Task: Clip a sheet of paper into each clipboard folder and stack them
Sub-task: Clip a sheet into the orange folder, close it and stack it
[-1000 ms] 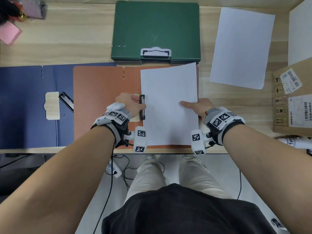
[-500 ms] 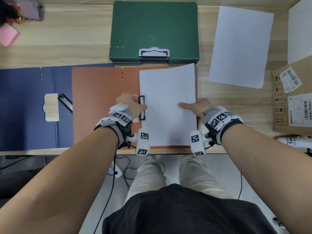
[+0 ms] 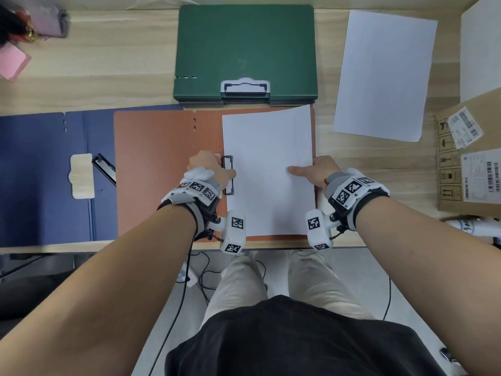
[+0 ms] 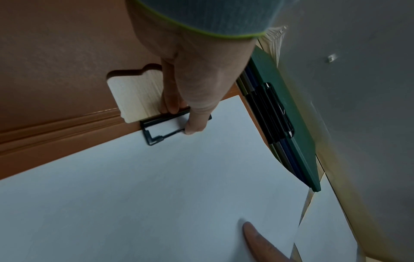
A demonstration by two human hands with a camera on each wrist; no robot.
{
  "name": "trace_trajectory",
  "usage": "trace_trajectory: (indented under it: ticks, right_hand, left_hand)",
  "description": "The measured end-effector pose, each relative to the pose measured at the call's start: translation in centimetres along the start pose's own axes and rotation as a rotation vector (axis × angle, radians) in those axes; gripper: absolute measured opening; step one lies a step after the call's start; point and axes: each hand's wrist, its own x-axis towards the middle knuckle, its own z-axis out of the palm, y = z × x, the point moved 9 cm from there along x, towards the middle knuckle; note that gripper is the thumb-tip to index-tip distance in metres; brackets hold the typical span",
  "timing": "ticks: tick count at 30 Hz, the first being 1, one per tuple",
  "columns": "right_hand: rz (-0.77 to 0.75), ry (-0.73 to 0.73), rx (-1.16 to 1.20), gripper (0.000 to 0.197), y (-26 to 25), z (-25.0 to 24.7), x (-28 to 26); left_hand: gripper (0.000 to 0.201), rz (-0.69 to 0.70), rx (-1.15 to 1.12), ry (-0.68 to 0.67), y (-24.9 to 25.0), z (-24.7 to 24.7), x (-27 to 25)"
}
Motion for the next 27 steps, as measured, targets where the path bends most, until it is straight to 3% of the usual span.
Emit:
trace_trajectory:
  ticks: [5,11,15,18,20,22,27]
  right_hand:
    - [0.052,0.022,0.02,0.033,1.5,-2.1,-0.5]
    - [0.022,0.097,-0.09,0.019,0.8,-4.6,-2.1]
    - [-0.131,0.113,-0.103,0.018,-5.0,-3.8,-3.5]
    - [-0.282,0.049,-0.226,0.033,-10.4,0.0,-5.6]
    - [-0.366,-0.004,-0.371,0.047,-12.9,3.4,-6.7]
    - [-0.39,-0.074,-0.497,0.058,-13.6,6.8,-7.6]
    - [-0.357,-0.114,-0.761,0.068,-12.2,11.7,-7.7]
  left_hand:
    - [0.041,-0.003,0.022,0.006,0.1,0.1,0.2]
    - [0.051,0.057,0.126,-0.01,0.2,0.7,0.2]
    - [0.069,0.088,0.134,0.072,-1.3,-1.2,0.3]
    - [0.081,0.089,0.077,0.219,-4.7,-5.0,0.8]
    - [0.088,0.057,0.179,0.278,-7.5,-7.1,1.2]
    - [0.096,-0.019,0.311,0.265,-10.1,-8.4,1.3]
    - [0.124,-0.219,0.321,0.128,-16.5,-8.7,2.0]
